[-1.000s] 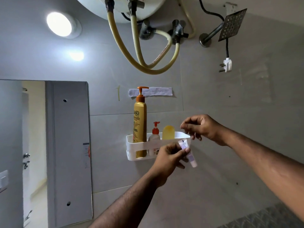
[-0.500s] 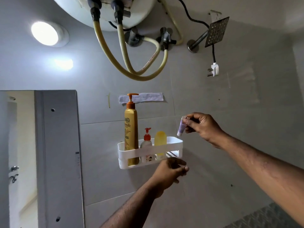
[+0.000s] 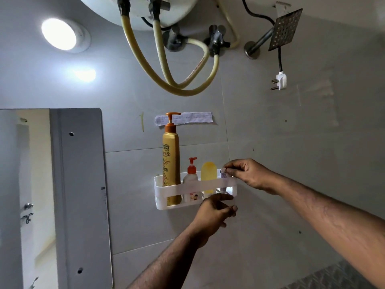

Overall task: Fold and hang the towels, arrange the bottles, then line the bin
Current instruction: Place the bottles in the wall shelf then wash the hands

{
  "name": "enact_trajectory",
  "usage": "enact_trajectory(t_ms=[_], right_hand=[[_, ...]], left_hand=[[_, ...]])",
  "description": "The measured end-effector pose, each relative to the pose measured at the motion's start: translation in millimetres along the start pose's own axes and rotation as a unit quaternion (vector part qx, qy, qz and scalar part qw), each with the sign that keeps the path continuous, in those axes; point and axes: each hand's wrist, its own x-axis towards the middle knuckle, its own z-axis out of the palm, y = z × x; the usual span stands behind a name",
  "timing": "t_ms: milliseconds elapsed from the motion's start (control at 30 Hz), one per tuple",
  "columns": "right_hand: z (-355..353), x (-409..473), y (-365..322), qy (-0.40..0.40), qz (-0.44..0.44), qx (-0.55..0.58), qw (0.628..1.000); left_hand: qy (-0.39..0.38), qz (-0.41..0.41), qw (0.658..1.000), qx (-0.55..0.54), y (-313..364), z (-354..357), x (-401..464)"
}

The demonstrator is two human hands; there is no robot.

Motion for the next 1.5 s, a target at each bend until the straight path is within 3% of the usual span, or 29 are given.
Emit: enact_trajectory(t_ms=[433, 733, 833, 900, 967, 1067, 1200, 1367, 1500], right_hand=[[-4.2, -7.8, -2.0, -0.024, 0.015, 0.021, 0.999], [-0.1, -9.9, 6.5, 0.000, 0.012, 0.010, 1.000], [10.1, -12.5, 8.7, 0.144, -0.068, -0.105, 0.982], [21.9, -20.3, 5.6, 0.253, -0.161, -0.201, 0.932], [42.4, -31.7, -3.4, 0.302, -0.234, -0.260, 0.887], [91.7, -50.3, -12.8, 0.281, -0.328, -0.270, 0.861], [180.6, -69.2, -5.3, 0.200, -0.401, -0.239, 0.861], [298.0, -101.4, 4.6, 0.084, -0.388, -0.134, 0.908], [387.9, -141.5, 23.4, -0.018, -0.325, -0.040, 0.945]], left_hand=[[0.003, 0.005, 1.000, 0.017, -4.1, 0.2, -1.0], [0.001, 0.000, 1.000, 0.022, -6.2, -0.9, -6.4], [-0.002, 0.002, 1.000, 0.031, -8.5, -3.6, -10.7], [-0.009, 0.002, 0.999, 0.045, -9.9, -8.4, -16.0], [-0.017, -0.004, 0.998, 0.063, -14.2, -14.9, -24.7], [0.000, -0.019, 0.996, 0.091, -29.0, -30.0, -43.4], [0.029, -0.052, 0.989, 0.134, -58.0, -59.8, -84.4], [0.069, -0.118, 0.980, 0.147, -98.6, -112.6, -160.4], [0.083, -0.278, 0.949, 0.121, -156.7, -152.9, -217.9]])
